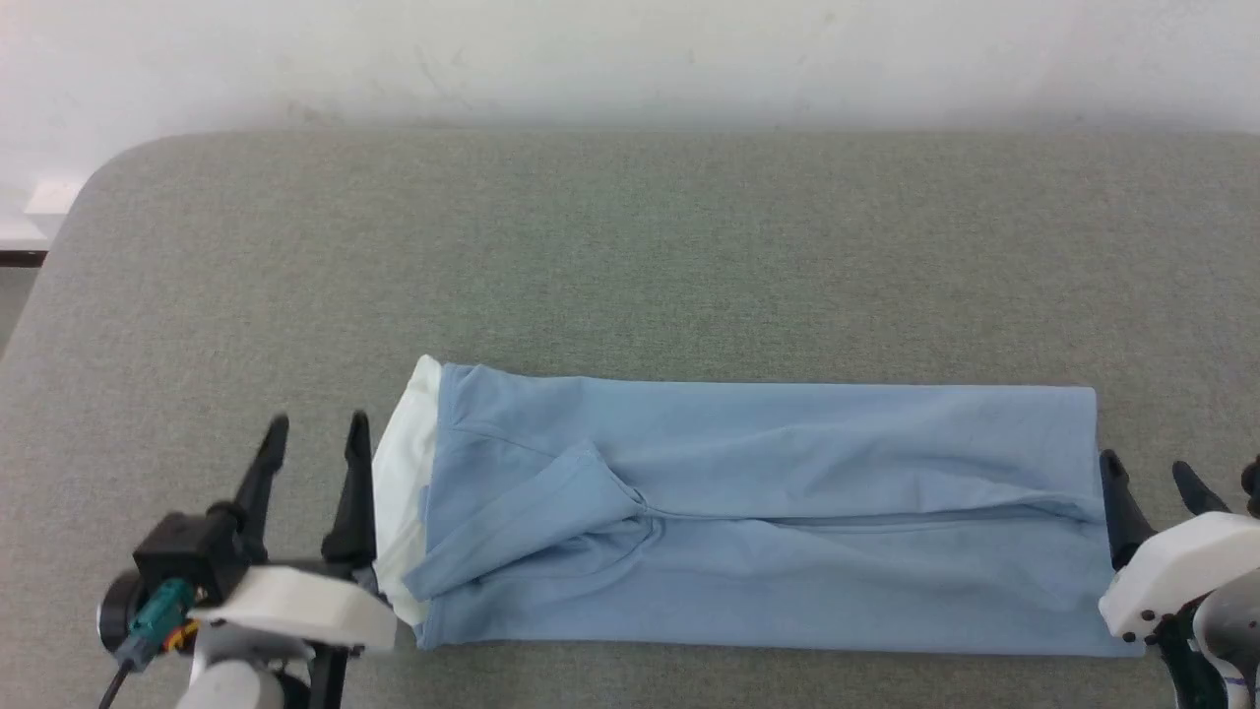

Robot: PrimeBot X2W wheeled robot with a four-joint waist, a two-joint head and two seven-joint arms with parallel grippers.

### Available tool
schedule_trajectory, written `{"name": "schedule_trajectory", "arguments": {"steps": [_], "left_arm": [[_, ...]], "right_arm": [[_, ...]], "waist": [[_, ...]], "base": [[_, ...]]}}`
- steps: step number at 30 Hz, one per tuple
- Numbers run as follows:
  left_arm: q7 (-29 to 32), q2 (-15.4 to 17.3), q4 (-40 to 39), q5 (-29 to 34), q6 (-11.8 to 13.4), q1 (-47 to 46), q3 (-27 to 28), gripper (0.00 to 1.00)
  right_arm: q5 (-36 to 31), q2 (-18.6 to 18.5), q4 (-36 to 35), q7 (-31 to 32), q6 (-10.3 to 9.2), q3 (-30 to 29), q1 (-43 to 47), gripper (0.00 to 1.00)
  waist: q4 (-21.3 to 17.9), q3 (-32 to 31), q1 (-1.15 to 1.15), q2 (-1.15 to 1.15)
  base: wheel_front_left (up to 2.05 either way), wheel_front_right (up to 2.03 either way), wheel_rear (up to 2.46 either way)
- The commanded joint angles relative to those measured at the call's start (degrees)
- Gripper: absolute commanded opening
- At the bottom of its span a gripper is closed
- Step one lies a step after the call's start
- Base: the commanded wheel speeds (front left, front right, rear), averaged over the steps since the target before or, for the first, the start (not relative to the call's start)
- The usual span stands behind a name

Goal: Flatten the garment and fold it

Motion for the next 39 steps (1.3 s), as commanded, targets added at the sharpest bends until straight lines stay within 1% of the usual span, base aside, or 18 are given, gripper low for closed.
{"name": "schedule_trajectory", "arguments": {"steps": [1,5,10,15,23,25,26,27,28,29,34,39], "left_arm": [[-0.29,-0.7,-0.55,1.77,0.16,-1.53,0.9,1.0],[-0.32,-3.88,-0.76,7.34,-1.19,-3.67,4.14,1.0],[-0.32,-7.11,1.65,11.02,-3.86,-5.22,7.23,1.0],[-0.33,-9.25,3.55,13.22,-6.15,-5.57,9.97,1.0],[-0.33,-12.23,5.41,15.64,-9.07,-5.99,12.67,1.0],[-0.33,-12.81,5.85,16.13,-9.69,-6.14,13.09,1.0],[-0.33,-13.07,6.08,16.35,-9.98,-6.19,13.29,1.0],[-0.33,-13.31,6.27,16.59,-10.24,-6.24,13.5,1.0],[-0.33,-13.53,6.48,16.79,-10.47,-6.25,13.71,1.0],[-0.33,-13.74,6.68,16.96,-10.69,-6.27,13.94,1.0],[-0.33,-14.54,7.44,17.67,-11.67,-6.4,15.14,1.0],[-0.33,-15.15,7.89,18.35,-12.59,-6.52,15.96,1.0]], "right_arm": [[0.09,0.25,0.64,-0.95,-0.12,-0.49,-0.45,1.0],[0.32,0.53,4.49,-3.61,-0.12,-2.18,-2.1,1.0],[1.54,0.58,11.3,-3.98,-0.12,-3.39,-5.01,1.0],[3.05,0.59,18.56,1.19,-0.12,-4.67,-8.79,1.0],[0.05,0.59,26.88,10.85,-0.12,-6.41,-13.66,1.0],[-0.59,0.59,28.45,14.14,-0.12,-6.66,-14.07,1.0],[-0.66,0.59,29.19,16.18,-0.12,-6.83,-14.13,0.64],[-0.78,0.59,29.58,17.92,-0.12,-6.77,-14.2,0.31],[-0.94,0.59,29.5,19.0,-0.12,-6.51,-14.26,0.09],[-1.11,0.59,29.05,19.37,-0.12,-6.42,-14.3,0.0],[-3.77,0.59,25.37,17.42,-0.12,-7.73,-14.08,0.0],[-8.88,-1.2,22.37,13.04,-0.12,-12.82,-13.83,0.0]], "waist": [[0.55,-0.3,0.0,0.0],[1.06,-0.53,0.0,0.0],[0.92,-0.83,0.0,0.0],[0.04,-0.63,0.0,0.0],[-0.02,-0.04,0.0,0.0],[0.15,0.01,0.0,0.0],[0.21,0.0,0.0,0.0],[0.27,0.0,0.0,0.0],[0.31,0.02,0.0,0.0],[0.31,0.05,0.0,0.0],[0.24,0.21,0.0,0.0],[0.37,0.41,0.0,0.0]], "base": [[0.0,0.0,0.0],[0.0,0.0,0.0],[0.0,0.0,0.0],[0.0,0.0,0.0],[0.0,0.0,0.0],[0.0,0.0,0.0],[0.0,0.0,0.0],[0.0,0.0,0.0],[0.0,0.0,0.0],[0.0,0.0,0.0],[0.0,0.0,0.0],[0.0,0.0,0.0]]}}
